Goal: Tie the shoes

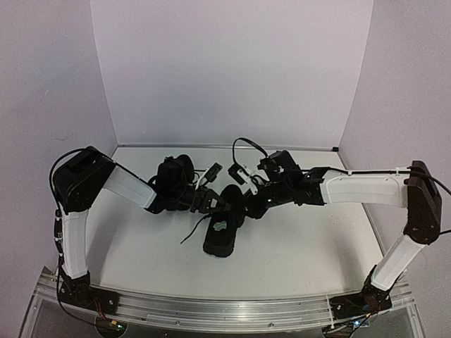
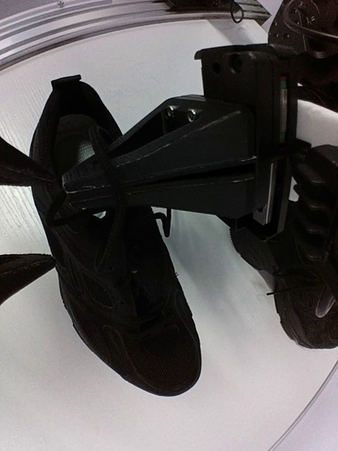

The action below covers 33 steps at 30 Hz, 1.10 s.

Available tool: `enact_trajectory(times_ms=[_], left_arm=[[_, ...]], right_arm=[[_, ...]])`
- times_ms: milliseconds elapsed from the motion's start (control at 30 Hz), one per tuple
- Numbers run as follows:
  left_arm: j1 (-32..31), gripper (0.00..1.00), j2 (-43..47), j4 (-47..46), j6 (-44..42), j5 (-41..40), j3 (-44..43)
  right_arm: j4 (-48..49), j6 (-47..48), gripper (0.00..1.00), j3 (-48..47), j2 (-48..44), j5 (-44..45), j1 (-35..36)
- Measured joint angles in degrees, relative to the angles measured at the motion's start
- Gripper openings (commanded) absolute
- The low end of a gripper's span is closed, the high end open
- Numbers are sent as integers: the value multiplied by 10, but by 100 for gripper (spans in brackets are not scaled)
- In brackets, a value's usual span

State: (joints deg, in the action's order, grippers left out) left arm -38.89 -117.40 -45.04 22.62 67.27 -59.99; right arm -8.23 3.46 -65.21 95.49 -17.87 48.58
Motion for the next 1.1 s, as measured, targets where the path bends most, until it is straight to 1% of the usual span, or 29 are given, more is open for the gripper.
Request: enact_trajectory(times_ms=[333,467,533,700,733,800,900,1000,1100], left_arm=[[1,0,0,0,2,3,0],[3,0,-1,0,4,3,0],[3,0,-1,0,4,3,0],[3,0,-1,0,4,3,-4],[3,2,-1,0,4,3,-5],[3,8,-1,0,4,3,-6],[4,21,-1,13,0,-1,-9],[7,35,3,73,-22,-16,-16],[19,42,32,167,-73,-45,-16]], right_arm=[[-4,24,31,-13,28,-12,1],[-7,32,29,-23,39,-14,1],[-11,35,23,-26,42,-16,1],[-19,44,2,-33,47,-24,2],[-21,45,0,-34,48,-24,2],[-23,44,0,-36,48,-24,3],[-27,40,0,-38,48,-21,3],[-32,30,0,-39,48,-16,3],[-38,15,0,-38,40,-7,3]])
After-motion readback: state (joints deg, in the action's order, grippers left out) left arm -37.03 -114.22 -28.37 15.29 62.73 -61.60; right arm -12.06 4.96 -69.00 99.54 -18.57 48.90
